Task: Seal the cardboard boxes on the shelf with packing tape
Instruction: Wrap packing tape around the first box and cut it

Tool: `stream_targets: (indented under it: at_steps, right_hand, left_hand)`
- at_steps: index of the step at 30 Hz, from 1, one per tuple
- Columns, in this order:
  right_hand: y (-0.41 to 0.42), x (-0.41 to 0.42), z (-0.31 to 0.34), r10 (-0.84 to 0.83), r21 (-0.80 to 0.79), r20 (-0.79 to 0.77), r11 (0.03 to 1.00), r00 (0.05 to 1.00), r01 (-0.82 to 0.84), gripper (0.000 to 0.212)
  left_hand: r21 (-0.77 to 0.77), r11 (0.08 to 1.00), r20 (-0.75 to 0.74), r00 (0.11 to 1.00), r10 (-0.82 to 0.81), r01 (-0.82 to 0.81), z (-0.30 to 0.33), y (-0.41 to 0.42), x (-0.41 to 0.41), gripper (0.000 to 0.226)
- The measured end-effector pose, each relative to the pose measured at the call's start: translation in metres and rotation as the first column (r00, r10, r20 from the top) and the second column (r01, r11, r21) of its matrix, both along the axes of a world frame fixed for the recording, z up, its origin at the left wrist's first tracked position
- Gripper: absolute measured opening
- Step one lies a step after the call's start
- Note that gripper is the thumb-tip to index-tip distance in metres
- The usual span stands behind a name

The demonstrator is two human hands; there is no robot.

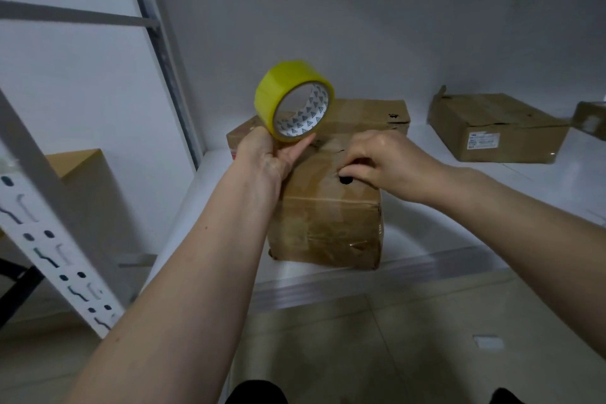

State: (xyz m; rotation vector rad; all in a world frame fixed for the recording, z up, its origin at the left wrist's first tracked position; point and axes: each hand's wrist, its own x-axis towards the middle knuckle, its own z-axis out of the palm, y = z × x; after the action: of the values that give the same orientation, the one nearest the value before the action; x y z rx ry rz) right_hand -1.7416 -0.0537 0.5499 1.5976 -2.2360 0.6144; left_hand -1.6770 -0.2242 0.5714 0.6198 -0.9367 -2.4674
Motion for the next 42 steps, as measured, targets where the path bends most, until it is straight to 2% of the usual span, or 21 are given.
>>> stream_targets:
  at_steps: [2, 8, 12, 14, 16, 17, 21, 24, 26, 29, 33, 37, 40, 42]
  right_hand:
    - [-0.004, -0.001, 0.003, -0.027, 0.004, 0.148, 1.0, 0.989, 0.027, 0.004]
    - [-0.006, -0.003, 0.005, -0.024, -0.066, 0.431, 0.996, 0.902, 0.058, 0.01]
    - [-0.006, -0.002, 0.003, -0.048, -0.095, 0.505, 0.989, 0.862, 0.111, 0.012]
    - [0.0, 0.003, 0.002, 0.005, -0.202, 0.534, 0.972, 0.846, 0.121, 0.006]
    - [0.011, 0.008, 0.0, 0.077, -0.289, 0.491, 0.954, 0.868, 0.079, 0.008]
    - [0.017, 0.009, -0.002, 0.1, -0.284, 0.47, 0.958, 0.877, 0.043, 0.011]
    - [0.021, 0.012, -0.011, 0.056, -0.116, 0.423, 0.993, 0.904, -0.007, 0.019]
    - [0.019, 0.015, -0.011, -0.026, 0.036, 0.183, 0.999, 0.983, 0.02, 0.022]
    - [0.019, 0.016, -0.009, -0.056, 0.149, 0.028, 0.988, 0.998, 0.051, 0.031]
    - [0.019, 0.016, -0.008, -0.033, 0.188, -0.083, 0.981, 0.996, 0.048, 0.031]
    - [0.02, 0.013, -0.009, -0.036, 0.17, -0.023, 0.985, 0.999, 0.04, 0.033]
    - [0.018, 0.009, -0.01, -0.044, 0.039, 0.098, 0.998, 0.994, 0.04, 0.023]
    - [0.014, 0.009, -0.004, -0.031, 0.022, 0.019, 0.999, 0.999, 0.031, 0.017]
    - [0.008, 0.011, 0.007, 0.004, 0.118, -0.122, 0.993, 0.993, 0.011, 0.014]
  left_hand:
    - [-0.005, 1.0, 0.004, 1.0, -0.01, 0.01, 0.0, -0.001, 0.0, 0.036]
    - [-0.013, 0.999, 0.029, 0.999, -0.034, 0.034, 0.0, 0.0, 0.0, 0.036]
    - [-0.02, 1.0, 0.045, 0.999, -0.021, 0.022, -0.002, -0.002, -0.004, 0.036]
    - [-0.021, 1.0, 0.051, 0.999, -0.014, 0.015, -0.003, -0.003, -0.004, 0.036]
    - [-0.011, 1.0, 0.049, 0.999, -0.012, 0.013, -0.004, -0.004, -0.005, 0.035]
    - [-0.009, 1.0, 0.05, 0.999, -0.008, 0.009, -0.003, -0.005, -0.005, 0.035]
    - [-0.026, 1.0, 0.063, 0.998, 0.007, -0.005, -0.004, -0.005, -0.009, 0.035]
    - [-0.016, 1.0, 0.064, 0.998, 0.007, -0.006, -0.005, -0.004, -0.009, 0.035]
    - [-0.006, 1.0, 0.052, 0.999, 0.011, -0.01, -0.005, -0.003, -0.009, 0.034]
    - [-0.011, 1.0, 0.051, 0.999, 0.017, -0.017, -0.005, -0.003, -0.009, 0.034]
    - [-0.007, 1.0, 0.043, 0.999, 0.017, -0.017, -0.005, -0.002, -0.009, 0.035]
    - [0.001, 1.0, 0.039, 0.999, 0.013, -0.013, -0.004, -0.002, -0.008, 0.034]
    - [-0.018, 1.0, 0.041, 0.999, 0.003, -0.002, -0.005, -0.003, -0.011, 0.035]
    - [-0.036, 0.999, 0.046, 0.999, -0.008, 0.009, -0.005, -0.003, -0.012, 0.035]
